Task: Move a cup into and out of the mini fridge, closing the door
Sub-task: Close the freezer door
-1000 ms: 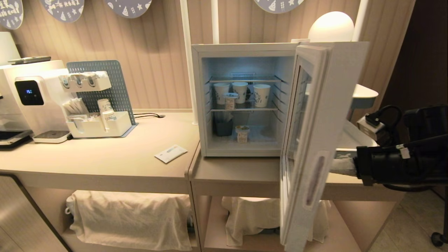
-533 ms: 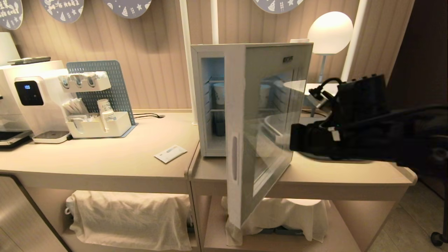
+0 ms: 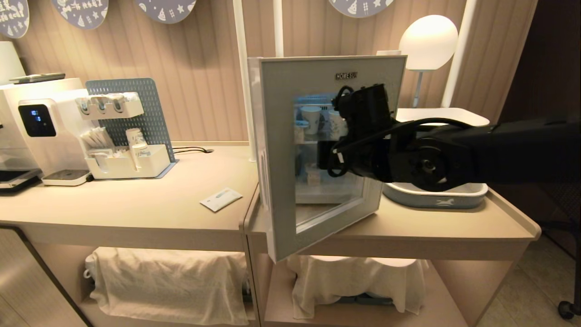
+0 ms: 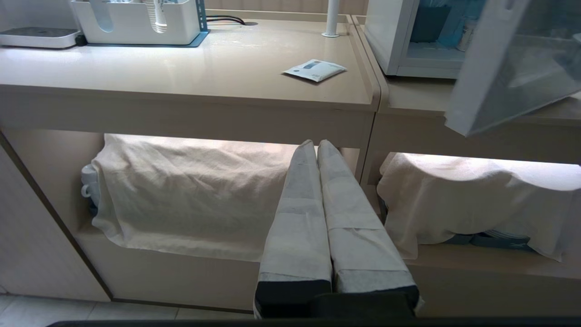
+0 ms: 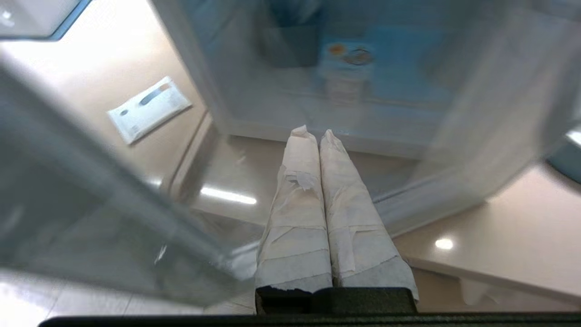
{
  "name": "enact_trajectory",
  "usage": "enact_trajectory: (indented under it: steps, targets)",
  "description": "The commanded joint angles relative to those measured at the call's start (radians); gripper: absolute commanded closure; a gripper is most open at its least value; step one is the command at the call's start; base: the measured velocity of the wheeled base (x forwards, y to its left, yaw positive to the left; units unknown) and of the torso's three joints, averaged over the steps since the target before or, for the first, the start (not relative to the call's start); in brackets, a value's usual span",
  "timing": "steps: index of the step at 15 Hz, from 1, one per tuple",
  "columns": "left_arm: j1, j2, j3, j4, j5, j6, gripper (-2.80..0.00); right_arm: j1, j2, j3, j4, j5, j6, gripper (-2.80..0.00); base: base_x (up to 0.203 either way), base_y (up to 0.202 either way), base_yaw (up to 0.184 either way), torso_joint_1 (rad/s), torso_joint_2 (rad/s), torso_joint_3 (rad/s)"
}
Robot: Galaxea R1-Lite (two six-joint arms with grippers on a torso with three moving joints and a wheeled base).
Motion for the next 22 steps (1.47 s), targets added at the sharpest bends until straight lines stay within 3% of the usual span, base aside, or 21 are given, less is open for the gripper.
enact_trajectory:
  steps: [1, 6, 10, 11, 15, 22]
  targets:
    - [0.0, 0.002, 0.002, 0.001, 0.001, 0.0, 0.0, 0.024, 0.117, -0.074, -0.004, -0.003, -0.031, 0.0, 0.0, 0.0, 0.0, 0.0, 0.0, 0.0]
    - [0.0, 0.002, 0.003, 0.0, 0.001, 0.0, 0.0, 0.04, 0.301, -0.307, -0.032, -0.009, -0.168, 0.0, 0.0, 0.0, 0.0, 0.0, 0.0, 0.0]
    - [0.0, 0.002, 0.002, -0.001, 0.001, 0.0, 0.0, 0.018, 0.374, -0.327, -0.232, -0.017, -0.418, 0.0, 0.0, 0.0, 0.0, 0.0, 0.0, 0.0]
    - [0.0, 0.002, 0.002, 0.0, 0.001, 0.0, 0.0, 0.008, 0.383, -0.327, -0.253, -0.01, -0.445, 0.0, 0.0, 0.0, 0.0, 0.0, 0.0, 0.0]
    - [0.0, 0.002, 0.002, 0.0, 0.001, 0.0, 0.0, -0.045, 0.405, -0.327, -0.289, 0.054, -0.466, 0.0, 0.0, 0.0, 0.0, 0.0, 0.0, 0.0]
    - [0.0, 0.002, 0.002, -0.001, 0.001, 0.0, 0.0, -0.098, 0.458, -0.327, -0.347, 0.082, -0.476, 0.0, 0.0, 0.0, 0.0, 0.0, 0.0, 0.0]
